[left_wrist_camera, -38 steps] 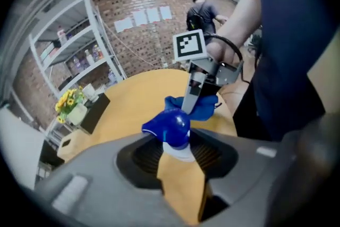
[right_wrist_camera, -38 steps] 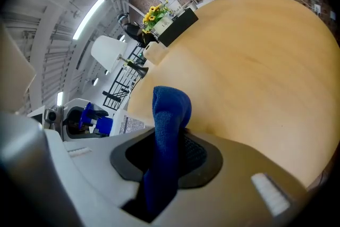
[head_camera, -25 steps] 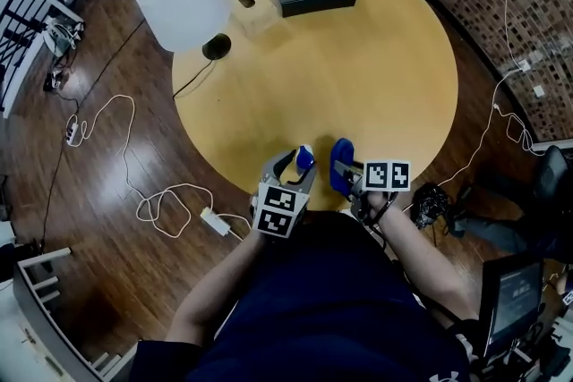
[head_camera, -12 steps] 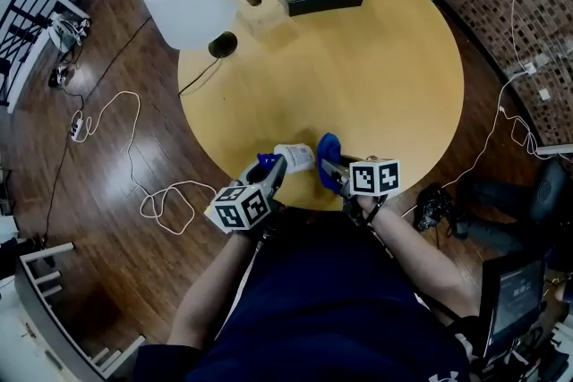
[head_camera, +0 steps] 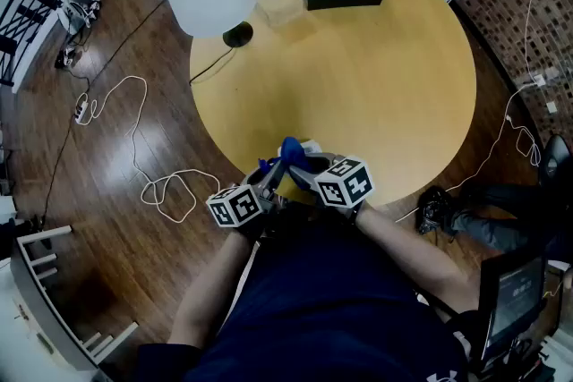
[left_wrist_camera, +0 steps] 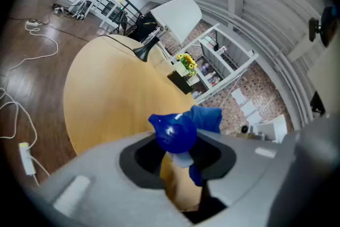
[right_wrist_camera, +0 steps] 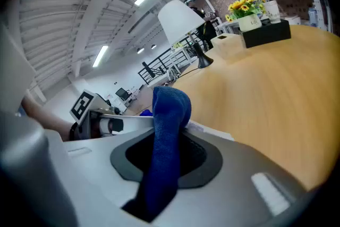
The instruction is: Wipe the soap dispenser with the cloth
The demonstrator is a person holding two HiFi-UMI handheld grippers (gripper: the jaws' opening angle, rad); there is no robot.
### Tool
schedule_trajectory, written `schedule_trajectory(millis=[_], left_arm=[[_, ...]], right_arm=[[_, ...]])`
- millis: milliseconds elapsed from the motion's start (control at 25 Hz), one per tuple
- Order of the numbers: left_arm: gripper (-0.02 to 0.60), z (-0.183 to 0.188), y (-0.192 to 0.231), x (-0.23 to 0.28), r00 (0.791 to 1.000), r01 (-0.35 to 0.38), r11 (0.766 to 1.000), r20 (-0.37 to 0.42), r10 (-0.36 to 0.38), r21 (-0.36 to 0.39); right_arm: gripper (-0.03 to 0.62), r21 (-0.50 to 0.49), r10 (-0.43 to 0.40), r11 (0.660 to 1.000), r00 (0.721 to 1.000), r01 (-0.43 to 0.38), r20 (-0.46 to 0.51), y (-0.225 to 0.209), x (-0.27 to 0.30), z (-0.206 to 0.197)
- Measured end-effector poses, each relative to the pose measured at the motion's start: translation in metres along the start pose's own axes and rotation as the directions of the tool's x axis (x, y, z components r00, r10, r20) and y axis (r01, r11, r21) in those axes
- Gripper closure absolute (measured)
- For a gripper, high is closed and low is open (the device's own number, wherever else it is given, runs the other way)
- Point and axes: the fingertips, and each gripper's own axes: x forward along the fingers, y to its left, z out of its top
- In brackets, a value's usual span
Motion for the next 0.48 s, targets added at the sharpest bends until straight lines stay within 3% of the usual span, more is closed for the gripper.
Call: schedule_trajectory(millis=[240,480], left_arm=[[0.451,-0.008,0.0,-0.006,1.0,0.007,1.0,-0.015,-0.007,-0.006],[0.451,-0.01,-0.001,-0.004,1.0,0.0,1.0,-0.028,0.0,0.006]], right_arm=[[0.497,0.106,-0.128,0.986,0.992,0.128,-0.011,-0.056,-0.016,-0.03],[0.497,0.254,-0.236,0.935,0.969,0.248,-0.079,-0.101,-0.038,-0.059]])
